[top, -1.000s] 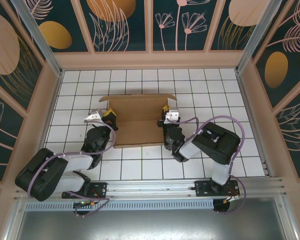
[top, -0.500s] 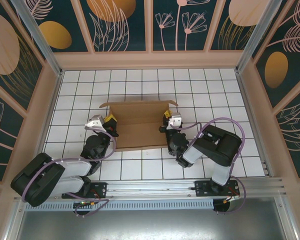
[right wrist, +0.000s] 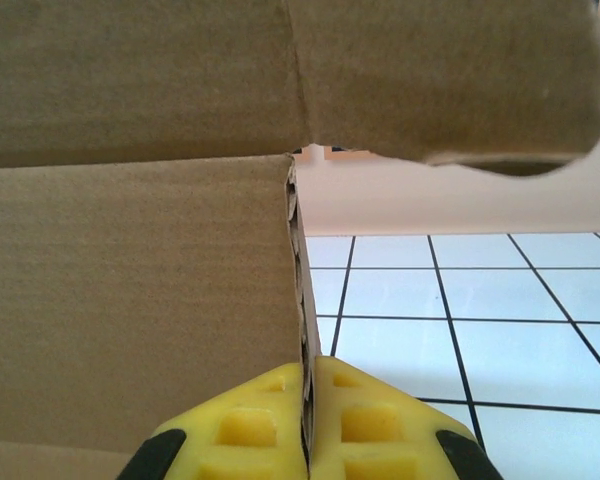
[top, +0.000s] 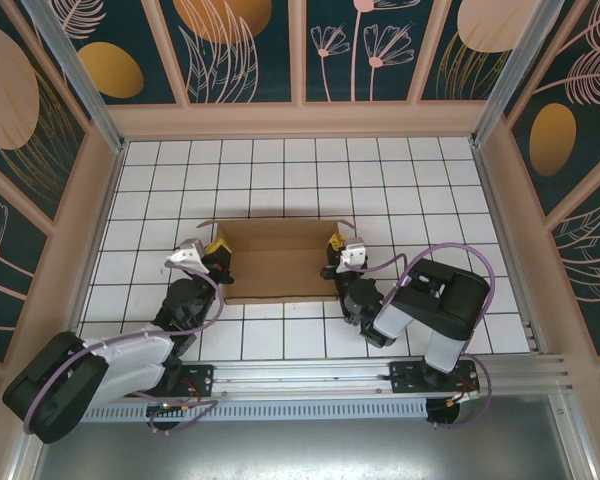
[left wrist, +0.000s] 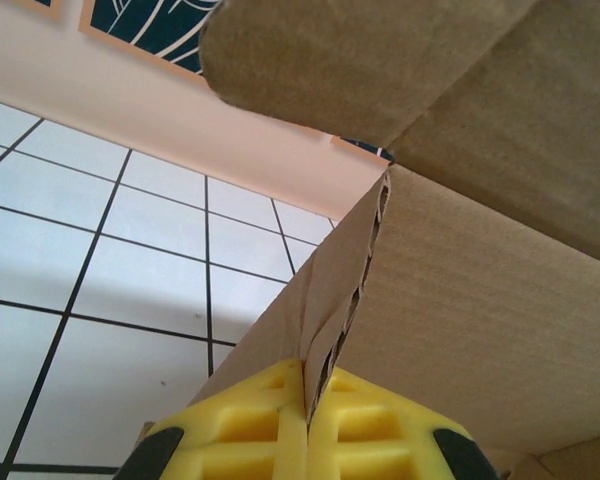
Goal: Fold the paper box
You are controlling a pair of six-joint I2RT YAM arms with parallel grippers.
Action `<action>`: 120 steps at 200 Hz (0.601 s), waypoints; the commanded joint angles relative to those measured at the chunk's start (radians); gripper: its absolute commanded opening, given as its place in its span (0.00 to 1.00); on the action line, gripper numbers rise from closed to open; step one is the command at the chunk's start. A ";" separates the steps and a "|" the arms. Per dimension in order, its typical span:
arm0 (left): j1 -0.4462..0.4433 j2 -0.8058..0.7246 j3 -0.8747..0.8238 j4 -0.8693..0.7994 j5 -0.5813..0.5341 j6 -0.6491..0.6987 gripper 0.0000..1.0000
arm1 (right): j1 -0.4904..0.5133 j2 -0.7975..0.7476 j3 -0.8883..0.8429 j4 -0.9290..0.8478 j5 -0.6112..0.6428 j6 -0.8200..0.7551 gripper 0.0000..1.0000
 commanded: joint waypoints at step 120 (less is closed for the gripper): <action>-0.026 0.070 -0.050 -0.098 0.044 -0.021 0.00 | 0.036 0.084 -0.045 0.052 -0.089 0.007 0.06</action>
